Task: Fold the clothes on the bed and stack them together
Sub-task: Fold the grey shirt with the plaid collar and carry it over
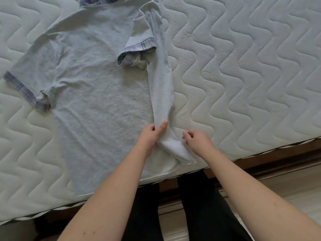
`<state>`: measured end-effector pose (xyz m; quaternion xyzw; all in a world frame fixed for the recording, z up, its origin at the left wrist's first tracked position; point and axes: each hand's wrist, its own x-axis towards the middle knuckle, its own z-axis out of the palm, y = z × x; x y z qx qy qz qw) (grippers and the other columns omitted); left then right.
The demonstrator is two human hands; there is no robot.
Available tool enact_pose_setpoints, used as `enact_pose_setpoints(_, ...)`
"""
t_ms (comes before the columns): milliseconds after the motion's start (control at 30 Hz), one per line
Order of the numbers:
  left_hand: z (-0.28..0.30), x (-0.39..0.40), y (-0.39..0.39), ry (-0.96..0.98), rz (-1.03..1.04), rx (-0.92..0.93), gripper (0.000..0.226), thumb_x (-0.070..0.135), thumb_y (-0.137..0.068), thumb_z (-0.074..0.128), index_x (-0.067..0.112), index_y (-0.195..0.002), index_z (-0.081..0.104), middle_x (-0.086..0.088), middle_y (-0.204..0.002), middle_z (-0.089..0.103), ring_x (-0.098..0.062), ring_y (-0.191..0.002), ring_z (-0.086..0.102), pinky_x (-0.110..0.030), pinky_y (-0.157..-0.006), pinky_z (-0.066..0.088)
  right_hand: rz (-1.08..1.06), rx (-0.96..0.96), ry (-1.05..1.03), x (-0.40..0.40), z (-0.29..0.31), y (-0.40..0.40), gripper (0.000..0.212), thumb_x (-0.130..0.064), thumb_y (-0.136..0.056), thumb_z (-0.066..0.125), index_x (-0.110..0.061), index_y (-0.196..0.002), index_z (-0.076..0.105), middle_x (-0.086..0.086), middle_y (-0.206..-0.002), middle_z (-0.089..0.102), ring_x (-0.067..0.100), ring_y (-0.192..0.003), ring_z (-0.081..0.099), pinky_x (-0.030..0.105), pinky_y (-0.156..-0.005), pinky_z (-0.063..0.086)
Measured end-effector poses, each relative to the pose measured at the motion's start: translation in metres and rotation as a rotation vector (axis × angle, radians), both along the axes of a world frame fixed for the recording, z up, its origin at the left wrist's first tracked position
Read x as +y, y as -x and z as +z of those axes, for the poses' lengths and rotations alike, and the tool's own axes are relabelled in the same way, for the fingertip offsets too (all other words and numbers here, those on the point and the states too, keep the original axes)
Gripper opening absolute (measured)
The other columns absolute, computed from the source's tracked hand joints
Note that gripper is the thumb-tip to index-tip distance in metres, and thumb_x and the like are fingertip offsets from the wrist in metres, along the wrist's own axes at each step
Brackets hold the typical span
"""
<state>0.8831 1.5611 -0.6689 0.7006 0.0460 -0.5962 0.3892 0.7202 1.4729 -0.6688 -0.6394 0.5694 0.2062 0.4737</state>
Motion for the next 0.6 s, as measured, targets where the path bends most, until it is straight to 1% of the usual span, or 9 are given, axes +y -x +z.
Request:
enact_pose_setpoints(100,0.003,0.017,0.009,0.061,-0.047,0.072,0.027,0.024,-0.09,0.07,0.006,-0.11,0.07,-0.003,-0.094,0.073,-0.015,-0.073,0.057,-0.021,-0.061,0.042,-0.134,-0.073,0.015,0.005,-0.002,-0.001,0.027,-0.033,-0.099,0.052,-0.015,-0.113,0.067,0.005,-0.1,0.072,0.022,-0.096,0.066,0.027,-0.08,0.045)
enact_pose_setpoints(133,0.003,0.019,0.012,0.078,-0.028,0.09,0.028,0.019,-0.091,0.068,0.004,-0.114,0.068,-0.005,-0.099,0.073,-0.014,-0.076,0.06,-0.02,-0.064,0.045,-0.189,-0.11,0.005,0.007,-0.002,-0.002,0.025,-0.03,-0.099,0.052,-0.015,-0.114,0.066,0.005,-0.099,0.073,0.022,-0.095,0.067,0.029,-0.084,0.048)
enact_pose_setpoints(200,0.003,0.019,0.016,0.112,0.074,0.182,0.028,0.013,-0.095,0.061,0.001,-0.12,0.064,-0.014,-0.114,0.07,-0.019,-0.097,0.066,-0.025,-0.083,0.054,-0.248,-0.156,-0.018,0.01,-0.003,-0.005,0.023,-0.025,-0.1,0.051,-0.013,-0.113,0.065,0.005,-0.095,0.073,0.024,-0.093,0.068,0.036,-0.089,0.051)
enact_pose_setpoints(233,0.004,0.017,0.019,0.139,0.129,0.232,0.028,0.011,-0.096,0.057,0.001,-0.122,0.062,-0.016,-0.118,0.069,-0.021,-0.104,0.066,-0.028,-0.09,0.053,-0.255,-0.17,-0.032,0.011,-0.003,-0.004,0.022,-0.023,-0.1,0.051,-0.012,-0.113,0.065,0.006,-0.095,0.072,0.026,-0.093,0.068,0.039,-0.089,0.052)
enact_pose_setpoints(300,0.006,0.011,0.025,0.185,0.194,0.305,0.029,0.011,-0.097,0.053,0.006,-0.126,0.059,-0.014,-0.121,0.068,-0.024,-0.109,0.066,-0.035,-0.095,0.053,-0.235,-0.175,-0.057,0.011,-0.002,-0.002,0.022,-0.021,-0.101,0.05,-0.011,-0.113,0.065,0.01,-0.097,0.071,0.029,-0.091,0.067,0.043,-0.086,0.053)
enact_pose_setpoints(367,0.009,0.006,0.031,0.206,0.214,0.342,0.033,0.014,-0.096,0.057,0.009,-0.129,0.057,-0.015,-0.123,0.068,-0.029,-0.112,0.065,-0.043,-0.097,0.052,-0.215,-0.179,-0.108,0.01,-0.002,0.005,0.02,-0.021,-0.101,0.048,-0.015,-0.11,0.065,0.008,-0.096,0.07,0.023,-0.079,0.066,0.041,-0.072,0.057)
enact_pose_setpoints(433,0.011,0.003,0.037,0.205,0.186,0.386,0.044,0.019,-0.091,0.065,0.006,-0.132,0.055,-0.021,-0.124,0.065,-0.034,-0.11,0.065,-0.048,-0.098,0.051,-0.225,-0.184,-0.197,0.01,-0.001,0.014,0.017,-0.022,-0.102,0.047,-0.02,-0.107,0.063,0.004,-0.092,0.07,0.018,-0.058,0.066,0.031,-0.05,0.053)
enact_pose_setpoints(533,0.012,0.001,0.041,0.148,0.096,0.48,0.047,0.019,-0.086,0.071,0.002,-0.128,0.059,-0.024,-0.119,0.067,-0.033,-0.101,0.068,-0.042,-0.086,0.057,-0.192,-0.149,-0.193,0.006,-0.001,0.025,0.017,-0.026,-0.102,0.046,-0.023,-0.103,0.063,0.0,-0.091,0.071,0.014,-0.046,0.063,0.024,-0.043,0.045)
enact_pose_setpoints(600,0.011,-0.001,0.043,0.09,-0.03,0.444,0.04,0.016,-0.089,0.069,0.007,-0.127,0.061,-0.016,-0.116,0.07,-0.029,-0.1,0.068,-0.033,-0.073,0.057,-0.234,-0.154,-0.112,0.002,-0.002,0.027,0.022,-0.027,-0.102,0.045,-0.025,-0.091,0.064,0.001,-0.088,0.07,0.011,-0.053,0.064,0.026,-0.052,0.048)
